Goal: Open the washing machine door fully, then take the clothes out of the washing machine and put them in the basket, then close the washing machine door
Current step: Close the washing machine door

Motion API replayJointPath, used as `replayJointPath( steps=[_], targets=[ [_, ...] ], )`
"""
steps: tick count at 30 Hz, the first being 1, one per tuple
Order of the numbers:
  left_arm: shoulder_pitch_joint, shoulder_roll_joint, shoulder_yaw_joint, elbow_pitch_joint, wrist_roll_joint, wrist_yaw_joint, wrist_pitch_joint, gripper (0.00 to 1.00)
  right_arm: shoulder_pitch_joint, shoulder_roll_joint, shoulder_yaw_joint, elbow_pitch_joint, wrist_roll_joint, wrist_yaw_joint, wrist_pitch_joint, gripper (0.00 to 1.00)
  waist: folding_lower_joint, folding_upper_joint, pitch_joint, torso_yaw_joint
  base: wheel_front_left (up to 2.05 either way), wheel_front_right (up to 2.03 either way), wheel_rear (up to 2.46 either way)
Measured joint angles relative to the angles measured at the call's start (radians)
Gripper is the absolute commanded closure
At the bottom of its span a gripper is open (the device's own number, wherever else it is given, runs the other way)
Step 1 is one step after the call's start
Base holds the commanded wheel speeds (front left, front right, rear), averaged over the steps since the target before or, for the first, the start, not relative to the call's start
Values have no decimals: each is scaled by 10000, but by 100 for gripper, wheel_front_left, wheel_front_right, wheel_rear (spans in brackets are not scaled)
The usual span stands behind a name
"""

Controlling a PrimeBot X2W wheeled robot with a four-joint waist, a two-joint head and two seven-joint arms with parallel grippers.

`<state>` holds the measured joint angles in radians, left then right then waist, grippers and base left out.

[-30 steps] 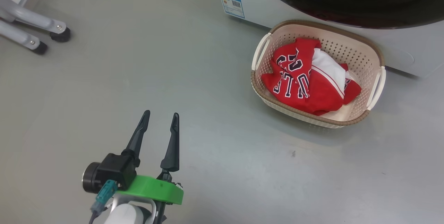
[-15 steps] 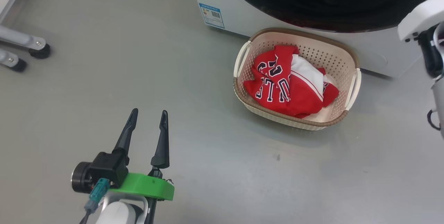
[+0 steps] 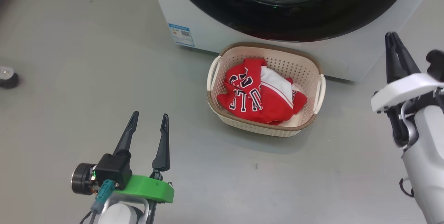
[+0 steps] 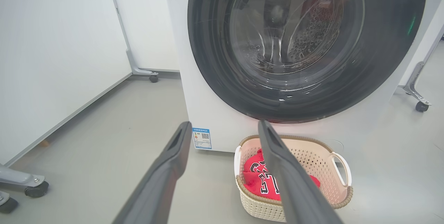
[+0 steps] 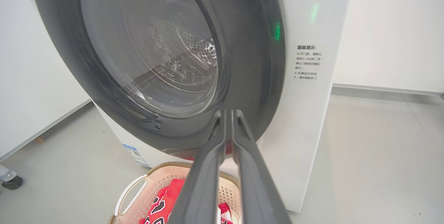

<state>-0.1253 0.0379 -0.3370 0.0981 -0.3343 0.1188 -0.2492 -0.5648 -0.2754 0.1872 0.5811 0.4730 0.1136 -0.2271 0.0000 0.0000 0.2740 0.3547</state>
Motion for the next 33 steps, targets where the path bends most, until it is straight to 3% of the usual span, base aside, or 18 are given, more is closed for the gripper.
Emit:
replayJointPath(
  steps=[2, 3, 4, 5, 33],
  targets=[
    [9, 0, -2, 33, 73, 0, 0, 0, 358, 23, -73, -151, 61, -2, -10, 58, 0, 0, -102, -155, 0, 0, 0],
    [13, 0, 2, 54, 119, 0, 0, 0, 524, 38, -96, -238, 63, -10, -52, 36, 0, 0, -154, -234, 0, 0, 0],
    [15, 0, -6, 73, 140, 0, 0, 0, 680, 65, -142, -324, 79, -19, -88, 6, 0, 0, -204, -309, 0, 0, 0],
    [20, 0, -8, 94, 171, 0, -2, 0, 830, 90, -174, -418, 94, -33, -90, 0, 0, 0, -255, -383, 0, 0, 0],
    [598, 21, 282, 384, 740, 0, 608, 0, 4353, 918, 73, -2648, -192, -913, -205, 0, 0, 0, -1756, -2763, 0, 0, 0]
  ],
)
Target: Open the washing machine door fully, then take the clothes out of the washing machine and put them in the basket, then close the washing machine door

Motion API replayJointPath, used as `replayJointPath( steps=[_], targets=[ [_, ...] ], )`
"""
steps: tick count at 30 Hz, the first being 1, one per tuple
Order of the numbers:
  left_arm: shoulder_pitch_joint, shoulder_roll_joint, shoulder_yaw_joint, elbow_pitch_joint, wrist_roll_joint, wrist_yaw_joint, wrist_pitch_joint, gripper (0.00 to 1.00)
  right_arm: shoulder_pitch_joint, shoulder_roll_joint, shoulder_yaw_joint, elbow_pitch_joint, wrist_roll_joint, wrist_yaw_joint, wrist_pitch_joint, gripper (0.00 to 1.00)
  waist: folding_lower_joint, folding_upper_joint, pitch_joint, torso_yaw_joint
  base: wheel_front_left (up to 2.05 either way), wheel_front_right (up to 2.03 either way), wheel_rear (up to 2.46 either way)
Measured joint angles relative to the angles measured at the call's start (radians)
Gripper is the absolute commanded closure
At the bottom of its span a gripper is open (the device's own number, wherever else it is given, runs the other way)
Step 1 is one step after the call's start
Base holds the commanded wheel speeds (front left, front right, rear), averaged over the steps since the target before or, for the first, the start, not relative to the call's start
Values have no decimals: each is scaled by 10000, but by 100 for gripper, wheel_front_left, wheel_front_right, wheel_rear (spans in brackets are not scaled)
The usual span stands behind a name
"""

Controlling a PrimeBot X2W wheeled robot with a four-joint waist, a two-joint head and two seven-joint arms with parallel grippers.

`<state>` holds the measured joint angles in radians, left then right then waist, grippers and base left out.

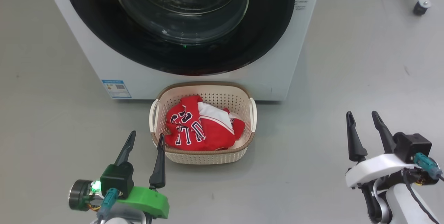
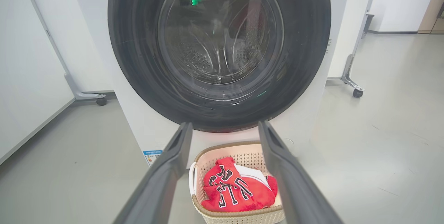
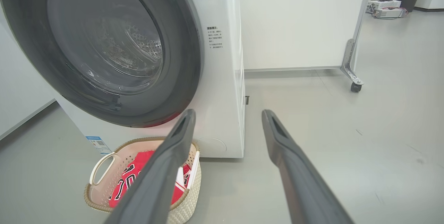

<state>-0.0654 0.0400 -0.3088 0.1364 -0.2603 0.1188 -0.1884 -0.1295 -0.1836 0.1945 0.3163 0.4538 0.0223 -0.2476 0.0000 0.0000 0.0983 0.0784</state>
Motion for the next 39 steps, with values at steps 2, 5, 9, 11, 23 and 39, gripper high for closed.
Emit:
replayJointPath(
  steps=[2, 5, 9, 11, 23, 39],
  targets=[
    [89, 4, 19, -12, 0, 0, 35, 0, 208, 17, 4, -163, -6, -73, -2, 0, 0, 0, -125, -110, 0, 0, 0],
    [160, 8, 48, -31, 0, 2, 117, 0, 430, 71, 12, -359, -69, -155, 0, 0, 0, 0, -279, -255, 0, 0, 0],
    [170, 12, -8, -44, -2, 2, 178, 0, 688, 86, -13, -550, -69, -240, -2, 0, 0, 0, -434, -342, 0, 0, 0],
    [221, 12, -67, -42, -13, 2, 215, 0, 904, 88, -50, -650, -69, -297, -2, 0, 0, 0, -535, -366, 0, 0, 0],
    [516, 19, -15, -199, -33, 2, 500, 0, 1603, 79, -67, -1354, -71, -606, 6, 0, 0, 0, -870, -331, 0, 0, 0],
    [647, 21, -10, -483, -8, 2, 640, 0, 1993, 69, 8, -2082, -90, -755, 226, 0, 0, 0, -861, -322, 0, 0, 0]
  ],
)
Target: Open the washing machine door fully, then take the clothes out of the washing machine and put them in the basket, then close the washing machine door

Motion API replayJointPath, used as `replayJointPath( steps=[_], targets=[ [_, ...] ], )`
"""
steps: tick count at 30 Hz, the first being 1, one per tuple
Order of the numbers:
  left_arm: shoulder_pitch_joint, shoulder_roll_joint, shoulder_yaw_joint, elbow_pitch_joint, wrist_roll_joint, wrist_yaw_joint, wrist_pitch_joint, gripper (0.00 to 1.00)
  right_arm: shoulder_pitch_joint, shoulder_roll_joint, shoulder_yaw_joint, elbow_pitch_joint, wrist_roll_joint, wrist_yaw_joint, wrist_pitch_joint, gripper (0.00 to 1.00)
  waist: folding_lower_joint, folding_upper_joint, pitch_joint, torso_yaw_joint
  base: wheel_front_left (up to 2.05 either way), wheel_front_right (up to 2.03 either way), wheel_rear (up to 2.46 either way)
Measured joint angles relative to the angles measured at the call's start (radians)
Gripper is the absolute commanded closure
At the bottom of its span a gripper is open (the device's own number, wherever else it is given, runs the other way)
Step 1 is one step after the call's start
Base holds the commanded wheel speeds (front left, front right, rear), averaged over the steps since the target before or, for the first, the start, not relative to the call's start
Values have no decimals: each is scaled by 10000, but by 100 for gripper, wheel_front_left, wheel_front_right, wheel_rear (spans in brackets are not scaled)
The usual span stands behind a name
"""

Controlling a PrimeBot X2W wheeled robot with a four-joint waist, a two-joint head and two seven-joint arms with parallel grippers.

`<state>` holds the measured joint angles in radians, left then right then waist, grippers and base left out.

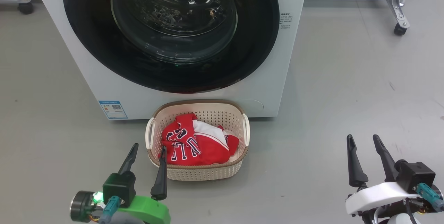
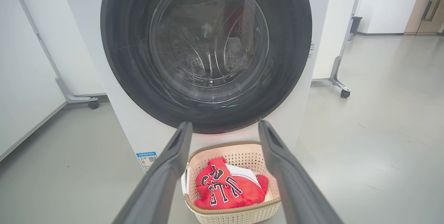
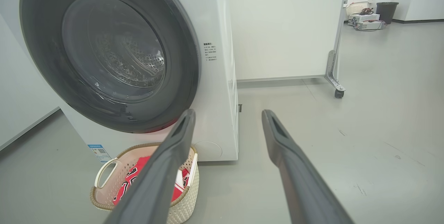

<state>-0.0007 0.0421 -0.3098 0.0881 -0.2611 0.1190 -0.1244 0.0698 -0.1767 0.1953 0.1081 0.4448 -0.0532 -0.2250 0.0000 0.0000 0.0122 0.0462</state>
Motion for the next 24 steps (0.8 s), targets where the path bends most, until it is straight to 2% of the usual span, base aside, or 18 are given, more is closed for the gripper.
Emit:
replayJointPath(
  steps=[15, 16, 24],
  targets=[
    [12, 0, 153, -192, 107, 0, 96, 0, 51, -92, 6, -384, -15, -31, 186, 0, 0, 0, 82, -123, 0, 0, 0],
    [13, -6, 150, -142, 100, -2, 94, 100, 56, -71, 12, -330, -12, -25, 186, 100, 0, 0, 83, -127, 0, 0, 0],
    [441, -33, 0, 809, 77, -2, 100, 100, 489, 387, 192, 575, -10, -23, 186, 100, 0, 0, 84, -130, 0, 0, 0]
  ],
)
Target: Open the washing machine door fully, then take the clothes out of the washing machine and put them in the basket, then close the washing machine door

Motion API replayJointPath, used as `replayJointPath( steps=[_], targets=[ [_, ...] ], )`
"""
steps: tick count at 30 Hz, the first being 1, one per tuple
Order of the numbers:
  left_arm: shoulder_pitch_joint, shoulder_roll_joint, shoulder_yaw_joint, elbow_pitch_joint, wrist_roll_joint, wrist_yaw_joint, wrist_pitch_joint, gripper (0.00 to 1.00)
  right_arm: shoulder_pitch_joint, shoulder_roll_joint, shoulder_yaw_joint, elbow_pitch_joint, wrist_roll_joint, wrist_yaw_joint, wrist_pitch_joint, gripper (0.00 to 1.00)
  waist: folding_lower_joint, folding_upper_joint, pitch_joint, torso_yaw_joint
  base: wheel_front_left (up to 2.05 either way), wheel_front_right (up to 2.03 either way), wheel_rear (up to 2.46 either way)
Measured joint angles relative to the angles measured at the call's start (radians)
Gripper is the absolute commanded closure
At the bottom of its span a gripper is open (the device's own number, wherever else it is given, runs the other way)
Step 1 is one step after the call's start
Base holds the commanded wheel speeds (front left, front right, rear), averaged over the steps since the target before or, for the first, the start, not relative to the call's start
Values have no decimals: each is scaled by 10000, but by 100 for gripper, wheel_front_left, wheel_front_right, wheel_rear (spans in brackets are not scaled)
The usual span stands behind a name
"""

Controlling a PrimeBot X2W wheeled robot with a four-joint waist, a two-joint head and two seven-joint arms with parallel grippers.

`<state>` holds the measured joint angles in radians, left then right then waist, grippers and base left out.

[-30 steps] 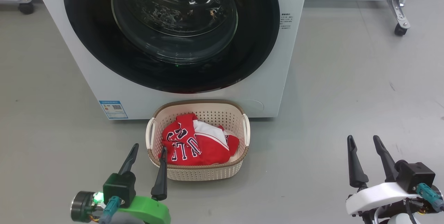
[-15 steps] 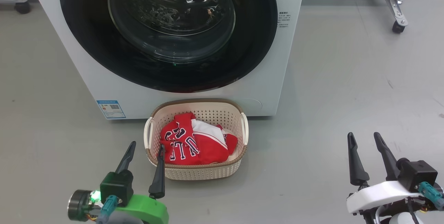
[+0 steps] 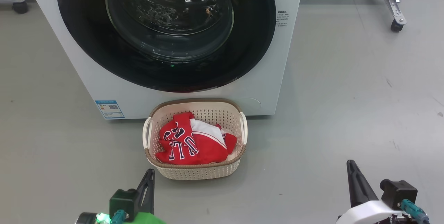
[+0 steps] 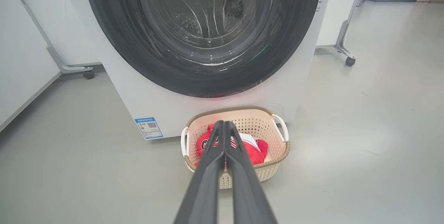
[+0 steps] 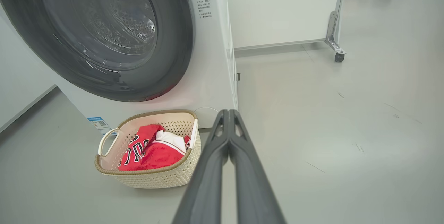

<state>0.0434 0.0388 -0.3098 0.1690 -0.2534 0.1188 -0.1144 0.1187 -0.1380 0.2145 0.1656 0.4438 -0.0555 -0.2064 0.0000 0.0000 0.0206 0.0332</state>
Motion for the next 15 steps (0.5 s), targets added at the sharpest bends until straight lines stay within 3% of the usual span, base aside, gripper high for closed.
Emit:
replayJointPath(
  steps=[15],
  targets=[
    [289, -4, 174, -364, -1831, -25, -13, 100, 123, 180, -268, 127, 1572, 192, 257, 100, 0, 0, -2, -50, 0, 0, 0]
  ],
)
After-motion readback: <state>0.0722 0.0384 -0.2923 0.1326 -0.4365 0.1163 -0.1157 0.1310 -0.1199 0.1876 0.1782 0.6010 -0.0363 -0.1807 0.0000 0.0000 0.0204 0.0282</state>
